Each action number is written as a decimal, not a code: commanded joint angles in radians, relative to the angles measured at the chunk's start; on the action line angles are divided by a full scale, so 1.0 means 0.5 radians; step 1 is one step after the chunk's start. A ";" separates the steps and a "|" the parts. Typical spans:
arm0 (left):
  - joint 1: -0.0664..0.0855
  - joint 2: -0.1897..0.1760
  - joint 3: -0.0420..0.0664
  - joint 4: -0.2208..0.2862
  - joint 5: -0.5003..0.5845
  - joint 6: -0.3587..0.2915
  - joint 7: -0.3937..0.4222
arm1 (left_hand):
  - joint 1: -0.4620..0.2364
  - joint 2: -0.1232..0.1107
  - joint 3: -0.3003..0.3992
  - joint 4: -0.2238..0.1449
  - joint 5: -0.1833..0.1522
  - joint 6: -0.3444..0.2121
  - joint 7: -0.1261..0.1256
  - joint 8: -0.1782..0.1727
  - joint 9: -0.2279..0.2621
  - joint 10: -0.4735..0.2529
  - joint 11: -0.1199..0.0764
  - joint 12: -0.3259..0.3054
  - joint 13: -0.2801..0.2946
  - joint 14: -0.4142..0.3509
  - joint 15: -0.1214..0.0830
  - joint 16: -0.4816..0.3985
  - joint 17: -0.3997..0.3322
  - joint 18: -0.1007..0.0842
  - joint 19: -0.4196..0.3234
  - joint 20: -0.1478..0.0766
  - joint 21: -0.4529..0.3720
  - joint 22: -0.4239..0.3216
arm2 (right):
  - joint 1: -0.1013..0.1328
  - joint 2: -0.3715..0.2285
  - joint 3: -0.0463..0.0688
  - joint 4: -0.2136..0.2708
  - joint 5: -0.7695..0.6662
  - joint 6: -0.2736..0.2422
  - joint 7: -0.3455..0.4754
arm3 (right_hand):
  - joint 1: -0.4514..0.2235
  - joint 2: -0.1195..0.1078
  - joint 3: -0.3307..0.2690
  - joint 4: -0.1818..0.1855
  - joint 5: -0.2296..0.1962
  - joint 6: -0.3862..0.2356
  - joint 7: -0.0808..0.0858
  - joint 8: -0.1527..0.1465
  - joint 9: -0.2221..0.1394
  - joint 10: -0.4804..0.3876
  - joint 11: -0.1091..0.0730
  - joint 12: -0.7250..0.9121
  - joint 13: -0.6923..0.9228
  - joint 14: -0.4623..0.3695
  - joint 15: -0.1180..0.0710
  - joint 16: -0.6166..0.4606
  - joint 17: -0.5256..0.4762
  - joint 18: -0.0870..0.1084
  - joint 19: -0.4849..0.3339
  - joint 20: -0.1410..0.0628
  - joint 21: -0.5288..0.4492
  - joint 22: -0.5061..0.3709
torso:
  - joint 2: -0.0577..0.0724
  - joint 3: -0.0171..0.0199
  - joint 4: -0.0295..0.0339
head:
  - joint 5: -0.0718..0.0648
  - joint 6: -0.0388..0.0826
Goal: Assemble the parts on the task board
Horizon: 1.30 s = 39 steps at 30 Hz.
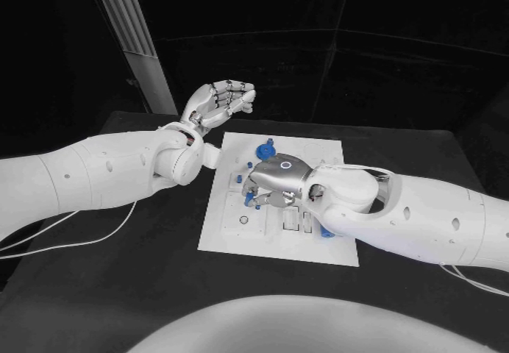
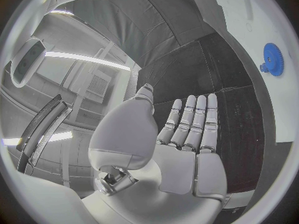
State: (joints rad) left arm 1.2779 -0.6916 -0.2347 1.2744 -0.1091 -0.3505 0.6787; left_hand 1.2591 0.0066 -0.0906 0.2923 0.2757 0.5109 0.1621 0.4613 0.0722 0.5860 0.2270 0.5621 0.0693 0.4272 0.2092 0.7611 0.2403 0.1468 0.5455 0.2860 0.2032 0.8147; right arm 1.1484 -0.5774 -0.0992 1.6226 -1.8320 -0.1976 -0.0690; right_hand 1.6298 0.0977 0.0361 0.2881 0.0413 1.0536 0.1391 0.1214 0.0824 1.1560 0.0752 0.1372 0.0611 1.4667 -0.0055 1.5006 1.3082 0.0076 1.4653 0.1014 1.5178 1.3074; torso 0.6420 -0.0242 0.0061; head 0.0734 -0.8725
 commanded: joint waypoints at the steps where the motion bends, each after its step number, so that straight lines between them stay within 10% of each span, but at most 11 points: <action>1: 0.003 0.003 0.002 0.001 0.004 0.022 0.257 | -0.004 0.024 -0.013 0.000 0.008 -0.015 0.216 0.009 -0.004 -0.017 0.000 0.012 -0.004 -0.012 0.001 0.013 -0.005 -0.012 0.009 0.001 -0.012 -0.003 | -0.004 0.013 0.000 -0.009 -0.141 0.157 0.045 | 0.023 0.002 0.009 0.001 0.011 0.026 -0.020 0.002 0.000 -0.003 0.003 -0.018 -0.002 0.143 0.017 0.013 0.152 0.021 0.135 0.011 -0.013 0.464 | 0.000 0.0008 -0.002 | 0.001 0.000; 39: 0.003 -0.014 0.002 0.020 0.004 0.023 0.253 | -0.003 0.027 -0.015 0.000 0.009 -0.018 0.216 0.012 -0.004 -0.020 0.000 0.015 -0.004 -0.015 0.001 0.017 -0.010 -0.012 0.008 0.001 -0.013 -0.004 | -0.095 0.185 0.000 -0.137 -0.240 0.264 0.031 | 0.025 0.008 0.010 0.005 0.011 0.011 -0.006 -0.019 -0.010 -0.022 0.014 -0.065 -0.002 0.140 0.024 0.009 0.141 0.027 0.122 0.019 -0.034 0.454 | -0.002 -0.0007 -0.002 | 0.001 0.000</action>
State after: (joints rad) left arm 1.2779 -0.6989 -0.2347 1.2832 -0.1091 -0.3486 0.6787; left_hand 1.2556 0.0101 -0.0906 0.2923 0.2756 0.5110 0.1621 0.4613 0.0716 0.5860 0.2270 0.5661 0.0687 0.4273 0.2093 0.7660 0.2363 0.1467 0.5455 0.2860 0.2032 0.8142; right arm 1.1000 -0.4862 -0.0997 1.5552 -1.9440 -0.1060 -0.0387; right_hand 1.6412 0.0934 0.0351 0.2889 0.0420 1.0501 0.1355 0.1158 0.0787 1.1501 0.0809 0.1080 0.0613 1.4668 0.0020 1.5006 1.3082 0.0076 1.4653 0.1014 1.5072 1.3073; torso 0.6407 -0.0244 0.0062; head 0.0731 -0.8725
